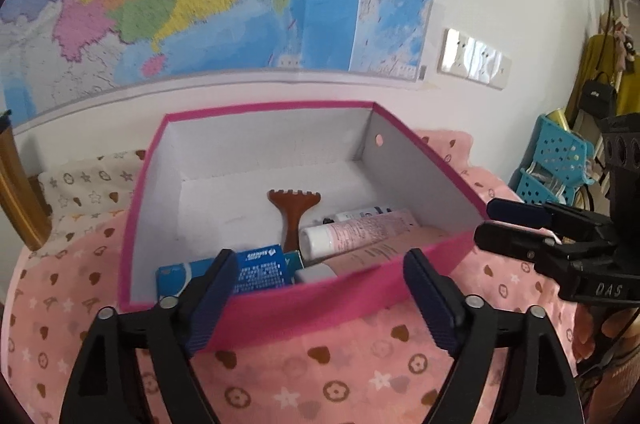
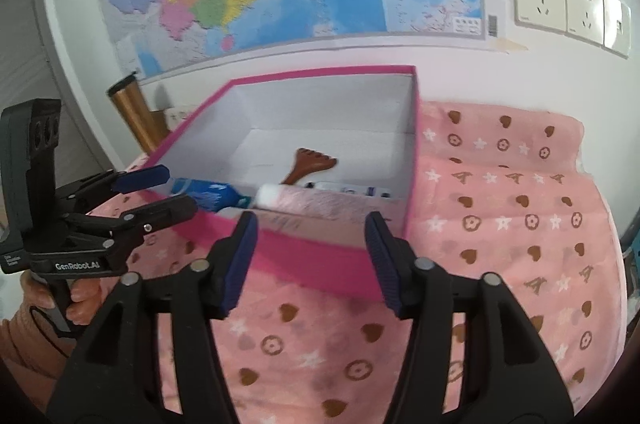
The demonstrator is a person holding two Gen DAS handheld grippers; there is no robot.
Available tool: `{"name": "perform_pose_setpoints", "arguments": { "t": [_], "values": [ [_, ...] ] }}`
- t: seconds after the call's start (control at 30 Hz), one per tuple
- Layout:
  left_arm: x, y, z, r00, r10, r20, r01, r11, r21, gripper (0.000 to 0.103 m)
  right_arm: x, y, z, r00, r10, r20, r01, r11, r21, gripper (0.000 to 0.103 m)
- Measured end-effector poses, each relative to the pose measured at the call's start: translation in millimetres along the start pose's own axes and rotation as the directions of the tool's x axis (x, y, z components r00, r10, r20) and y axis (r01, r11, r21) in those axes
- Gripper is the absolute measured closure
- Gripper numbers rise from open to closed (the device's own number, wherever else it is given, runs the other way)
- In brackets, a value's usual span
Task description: Organize rigid objects
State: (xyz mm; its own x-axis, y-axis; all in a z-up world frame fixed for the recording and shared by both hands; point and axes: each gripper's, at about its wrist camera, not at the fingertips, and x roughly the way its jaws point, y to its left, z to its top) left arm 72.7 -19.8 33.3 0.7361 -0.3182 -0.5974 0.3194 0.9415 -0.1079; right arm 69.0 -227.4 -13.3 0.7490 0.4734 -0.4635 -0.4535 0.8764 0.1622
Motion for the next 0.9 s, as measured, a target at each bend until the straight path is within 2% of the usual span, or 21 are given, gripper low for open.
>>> {"name": "perform_pose_setpoints", "arguments": {
  "t": [0.07,0.13,0.23,0.37,0.5,0.9],
  "values": [
    [-10,-1,-6,1.0,-0.001,0.016,0.001,1.0,-0.004,0.001,-6,10,-7,1.0,0.007,0.02,-0.006,1.0,-0.024,0.034],
    [-22,-2,-14,0.999,0.022,0.044,-0.022,1.0,-0.003,0.0,-11,20,-15,0.999,0.007,0.035,-0.005,0.999,-0.047,0.024],
    [-29,-2,-24,0.998,0.049,0.035,-0.048,0.999,-0.012,0.0,-15,31,-29,0.999,-0.012,0.053,0.015,0.999,-0.047,0.009],
    [-34,6,-39,0.995,0.101,0.017,-0.099,0.993,-0.066,0.0,-16,38,-42,0.996,-0.055,0.065,0.057,0.998,-0.038,0.006],
    [-39,9,-49,0.992,0.126,0.011,-0.125,0.989,-0.08,0.0,-17,46,-55,0.995,-0.077,0.06,0.079,0.996,-0.042,0.006],
    [-51,-1,-70,0.982,0.186,0.024,-0.185,0.981,-0.063,0.0,-22,61,-68,0.996,-0.066,0.052,0.068,0.997,-0.035,0.006]
  ]
}}
